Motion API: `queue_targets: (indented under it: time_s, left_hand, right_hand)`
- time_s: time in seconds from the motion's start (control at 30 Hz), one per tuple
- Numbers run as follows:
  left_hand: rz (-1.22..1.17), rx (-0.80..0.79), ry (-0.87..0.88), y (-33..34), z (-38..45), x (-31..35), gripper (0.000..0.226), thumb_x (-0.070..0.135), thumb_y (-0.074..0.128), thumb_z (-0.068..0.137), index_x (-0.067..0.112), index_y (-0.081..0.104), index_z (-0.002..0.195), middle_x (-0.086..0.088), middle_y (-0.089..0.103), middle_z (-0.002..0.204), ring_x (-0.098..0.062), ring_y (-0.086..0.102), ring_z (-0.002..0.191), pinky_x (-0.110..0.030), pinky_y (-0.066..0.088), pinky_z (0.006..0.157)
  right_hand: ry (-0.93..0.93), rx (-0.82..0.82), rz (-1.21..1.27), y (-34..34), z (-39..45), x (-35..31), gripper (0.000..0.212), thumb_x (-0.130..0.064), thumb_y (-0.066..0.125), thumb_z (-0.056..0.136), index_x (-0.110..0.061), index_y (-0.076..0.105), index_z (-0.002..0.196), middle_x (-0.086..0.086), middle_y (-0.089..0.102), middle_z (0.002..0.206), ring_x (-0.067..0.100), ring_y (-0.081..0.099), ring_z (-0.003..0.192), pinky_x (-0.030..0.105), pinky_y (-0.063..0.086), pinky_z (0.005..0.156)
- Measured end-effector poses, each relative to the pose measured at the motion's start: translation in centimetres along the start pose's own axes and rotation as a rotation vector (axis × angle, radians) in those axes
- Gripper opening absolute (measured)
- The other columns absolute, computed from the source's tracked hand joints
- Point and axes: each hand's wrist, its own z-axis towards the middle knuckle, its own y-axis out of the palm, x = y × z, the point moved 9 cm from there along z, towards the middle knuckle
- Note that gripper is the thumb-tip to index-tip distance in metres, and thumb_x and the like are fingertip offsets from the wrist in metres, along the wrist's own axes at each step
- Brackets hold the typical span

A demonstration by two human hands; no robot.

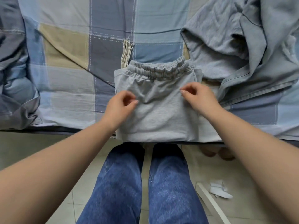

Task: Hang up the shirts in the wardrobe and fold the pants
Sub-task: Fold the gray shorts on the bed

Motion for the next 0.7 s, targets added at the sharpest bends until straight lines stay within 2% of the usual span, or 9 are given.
queue_targets:
  time_s: [0.07,0.13,0.2,0.27,0.33,0.4,0.5,0.57,0.7]
  left_hand:
    - [0.011,-0.18,0.13,2.4,1.7,3.7,0.009,0.016,0.066,0.087,0.021,0.063,0.095,0.003,0.066,0.087,-0.01,0.058,0.081,-0.02,0.047,0.075]
    - [-0.047,-0.279,0.187,4.3,3.4,6.3,0.017,0.012,0.065,0.089,0.011,0.064,0.105,-0.008,0.067,0.092,-0.015,0.058,0.082,-0.027,0.049,0.076]
    - [-0.259,-0.226,0.068,4.1,5.9,7.0,0.032,0.008,0.06,0.091,0.003,0.055,0.123,-0.004,0.062,0.089,-0.015,0.058,0.078,-0.022,0.048,0.066]
    - [-0.418,-0.113,-0.113,2.9,8.1,5.7,0.047,0.011,0.057,0.093,0.008,0.041,0.137,0.001,0.059,0.093,-0.013,0.06,0.084,-0.019,0.046,0.064]
    - [-0.418,-0.114,-0.183,2.7,9.3,4.7,0.053,0.016,0.058,0.093,0.012,0.037,0.142,0.0,0.059,0.11,-0.013,0.061,0.096,-0.022,0.048,0.072]
    - [-0.379,-0.159,-0.164,2.9,9.1,4.5,0.049,0.018,0.06,0.092,0.014,0.044,0.138,-0.001,0.057,0.124,-0.013,0.06,0.104,-0.025,0.049,0.081]
    - [-0.454,-0.012,-0.143,1.1,7.9,3.2,0.032,0.015,0.06,0.092,0.014,0.056,0.123,-0.002,0.063,0.115,-0.012,0.063,0.096,-0.025,0.05,0.077]
    - [-0.48,0.128,-0.161,-0.9,6.5,0.9,0.023,0.014,0.061,0.091,0.012,0.06,0.114,-0.005,0.065,0.106,-0.013,0.063,0.09,-0.024,0.05,0.075]
    - [-0.314,0.23,-0.269,-2.4,2.3,-4.1,0.031,0.023,0.067,0.088,0.012,0.059,0.116,-0.002,0.062,0.109,-0.011,0.058,0.098,-0.023,0.046,0.086]
  right_hand:
    - [-0.08,-0.168,0.035,2.1,1.7,-3.4,0.015,-0.017,0.06,0.091,-0.014,0.068,0.103,0.002,0.069,0.093,0.011,0.064,0.086,0.028,0.051,0.082]
    - [-0.039,-0.265,0.258,3.5,3.0,-5.5,0.012,-0.012,0.054,0.094,-0.015,0.064,0.101,0.0,0.065,0.084,0.003,0.062,0.067,0.018,0.05,0.063]
    - [0.156,-0.205,0.622,3.4,4.4,-5.4,0.012,-0.013,0.048,0.097,-0.022,0.056,0.097,-0.002,0.061,0.079,0.005,0.055,0.062,0.018,0.043,0.057]
    - [0.32,-0.076,0.848,2.3,5.6,-3.7,0.013,-0.017,0.044,0.097,-0.025,0.052,0.104,-0.003,0.061,0.081,0.008,0.054,0.068,0.021,0.044,0.066]
    - [0.358,-0.043,0.83,1.4,6.0,-2.5,0.016,-0.02,0.043,0.096,-0.027,0.051,0.108,-0.006,0.063,0.086,0.007,0.057,0.078,0.023,0.045,0.079]
    - [0.331,-0.052,0.779,1.0,5.6,-1.8,0.01,-0.021,0.047,0.095,-0.028,0.052,0.1,-0.008,0.064,0.091,0.005,0.06,0.084,0.025,0.045,0.085]
    - [0.319,0.023,0.868,0.4,4.1,0.1,0.01,-0.019,0.051,0.094,-0.027,0.053,0.099,-0.006,0.063,0.086,0.005,0.059,0.075,0.02,0.047,0.069]
    - [0.38,0.135,0.883,-0.1,2.5,3.1,0.007,-0.02,0.053,0.094,-0.025,0.056,0.098,-0.003,0.063,0.087,0.006,0.061,0.073,0.021,0.049,0.067]
    - [0.484,0.223,0.595,0.1,-0.7,9.2,0.03,-0.025,0.059,0.091,-0.013,0.059,0.119,0.008,0.065,0.114,0.02,0.062,0.105,0.039,0.048,0.097]
